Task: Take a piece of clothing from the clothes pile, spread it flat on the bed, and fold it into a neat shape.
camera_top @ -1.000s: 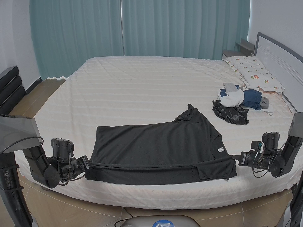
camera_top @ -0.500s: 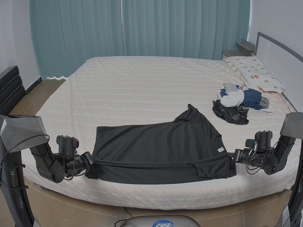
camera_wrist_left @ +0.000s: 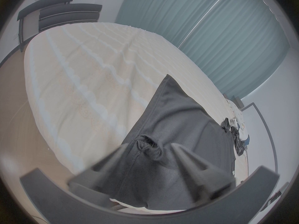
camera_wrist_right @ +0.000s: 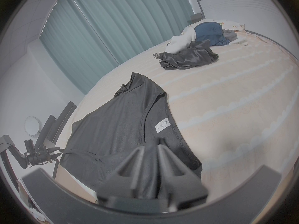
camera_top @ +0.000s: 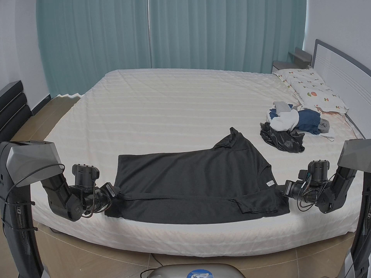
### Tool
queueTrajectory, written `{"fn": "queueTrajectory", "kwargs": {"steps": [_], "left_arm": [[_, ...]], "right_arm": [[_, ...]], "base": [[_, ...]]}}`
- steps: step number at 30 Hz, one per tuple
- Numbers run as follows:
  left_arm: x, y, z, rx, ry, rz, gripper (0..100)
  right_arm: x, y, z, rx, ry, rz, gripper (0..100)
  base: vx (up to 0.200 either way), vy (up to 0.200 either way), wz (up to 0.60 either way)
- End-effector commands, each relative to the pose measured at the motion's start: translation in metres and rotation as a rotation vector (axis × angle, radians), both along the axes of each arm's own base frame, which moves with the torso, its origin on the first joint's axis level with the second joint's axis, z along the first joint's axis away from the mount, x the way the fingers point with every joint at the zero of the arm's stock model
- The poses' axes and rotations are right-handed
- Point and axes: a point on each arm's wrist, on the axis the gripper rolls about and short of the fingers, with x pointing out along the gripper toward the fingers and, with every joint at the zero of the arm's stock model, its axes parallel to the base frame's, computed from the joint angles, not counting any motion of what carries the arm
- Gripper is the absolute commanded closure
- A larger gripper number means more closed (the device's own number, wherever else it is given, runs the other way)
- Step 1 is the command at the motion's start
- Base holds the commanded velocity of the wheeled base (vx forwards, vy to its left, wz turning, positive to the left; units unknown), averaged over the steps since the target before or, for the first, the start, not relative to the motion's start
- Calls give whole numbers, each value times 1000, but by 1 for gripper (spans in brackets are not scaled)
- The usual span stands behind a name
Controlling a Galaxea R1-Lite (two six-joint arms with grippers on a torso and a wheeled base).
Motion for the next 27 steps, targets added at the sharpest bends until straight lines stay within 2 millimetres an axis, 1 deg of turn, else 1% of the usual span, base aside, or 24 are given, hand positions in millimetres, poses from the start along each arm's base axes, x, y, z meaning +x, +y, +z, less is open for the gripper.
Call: {"fn": "queueTrajectory", "kwargs": {"steps": [1, 5, 8, 9, 10, 11, 12, 13, 14, 17, 18, 24, 27], "left_arm": [[6, 3, 0, -39, -12, 43, 0], [9, 7, 10, -106, -40, 109, 0], [7, 10, 17, -129, -52, 129, 0], [7, 10, 17, -130, -52, 130, 0], [5, 11, 20, -133, -57, 133, 0], [5, 11, 20, -133, -55, 133, 0], [3, 11, 23, -137, -59, 128, 0], [2, 11, 24, -139, -58, 125, 0], [1, 9, 25, -157, -58, 105, 0], [0, 3, 27, -197, -48, 74, 0], [0, -3, 27, -206, -43, 65, 0], [-1, -26, 20, -197, 2, 9, 0], [-1, -30, 19, -189, 24, 3, 0]], "right_arm": [[1, 0, -8, 22, 18, -15, 0], [3, 0, 1, 97, -14, -65, 0], [2, 1, 15, 149, -43, -92, 0], [2, 1, 15, 150, -44, -93, 0], [1, 4, 24, 180, -56, -97, 0], [1, 5, 25, 182, -56, -97, 0], [-1, 16, 34, 223, -58, -88, 0], [-2, 18, 35, 231, -57, -86, 0], [-5, 25, 37, 250, -47, -75, 0], [-7, 36, 35, 267, -26, -54, 0], [-7, 38, 31, 268, -13, -50, 0], [-8, 39, 17, 302, 48, -77, 0], [-8, 39, 16, 348, 70, -108, 0]], "base": [[0, 0, 0], [0, 0, 0], [0, 0, 0], [0, 0, 0], [0, 0, 0], [0, 0, 0], [0, 0, 0], [0, 0, 0], [0, 0, 0], [0, 0, 0], [0, 0, 0], [0, 0, 0], [0, 0, 0]]}}
